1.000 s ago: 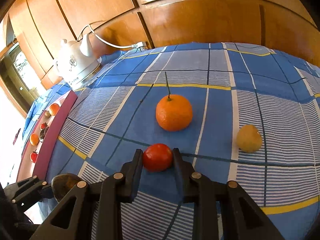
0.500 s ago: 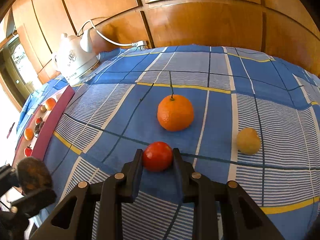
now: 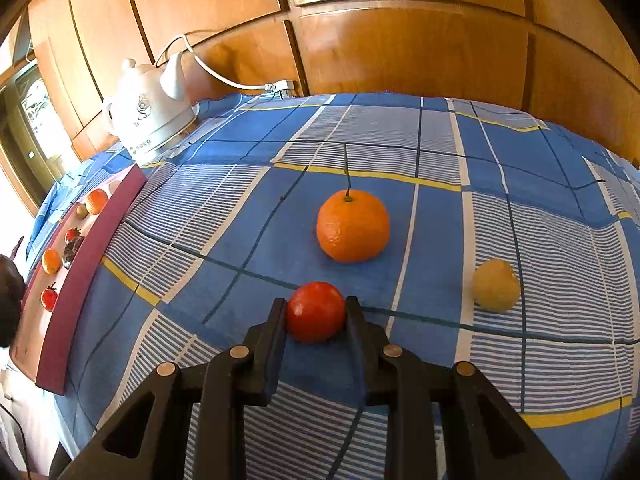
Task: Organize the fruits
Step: 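Carry the dark brown fruit over the tray with the left gripper while the right holds the tomato, then lower the dark brown fruit into the tray and open the left gripper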
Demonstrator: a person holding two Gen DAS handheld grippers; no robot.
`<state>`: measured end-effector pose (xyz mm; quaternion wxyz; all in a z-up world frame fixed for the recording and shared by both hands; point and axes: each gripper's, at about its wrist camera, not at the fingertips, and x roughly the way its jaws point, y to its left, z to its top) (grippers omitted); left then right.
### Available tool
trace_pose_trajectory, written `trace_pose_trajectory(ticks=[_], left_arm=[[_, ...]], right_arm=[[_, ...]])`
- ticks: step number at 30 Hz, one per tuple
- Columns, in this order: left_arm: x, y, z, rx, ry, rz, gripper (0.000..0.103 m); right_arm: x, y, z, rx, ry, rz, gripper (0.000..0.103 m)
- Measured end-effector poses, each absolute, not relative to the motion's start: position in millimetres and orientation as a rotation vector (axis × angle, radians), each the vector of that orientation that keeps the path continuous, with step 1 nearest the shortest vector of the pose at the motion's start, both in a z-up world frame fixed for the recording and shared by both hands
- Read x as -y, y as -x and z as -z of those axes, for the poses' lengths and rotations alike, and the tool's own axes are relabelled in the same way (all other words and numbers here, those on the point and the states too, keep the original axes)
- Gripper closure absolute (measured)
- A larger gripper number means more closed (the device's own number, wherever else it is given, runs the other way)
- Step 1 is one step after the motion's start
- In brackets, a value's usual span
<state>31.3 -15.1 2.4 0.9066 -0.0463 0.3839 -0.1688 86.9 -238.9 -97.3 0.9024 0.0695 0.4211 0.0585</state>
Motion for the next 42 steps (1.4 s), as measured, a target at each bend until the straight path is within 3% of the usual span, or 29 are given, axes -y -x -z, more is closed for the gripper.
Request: trace_pose_trajectory(ticks=[14, 42], left_arm=[[-135.5, -26.5, 24.0, -0.848, 0.292, -0.023, 0.062], [-142.8, -30.6, 47.3, -0.869, 0.229, -0.074, 0.063]], right_arm=[[241.0, -86.5, 97.7, -0.867, -0.156, -0.128, 0.074], [239.2, -86.6, 97.6, -0.867, -0.144, -0.121, 0.074]])
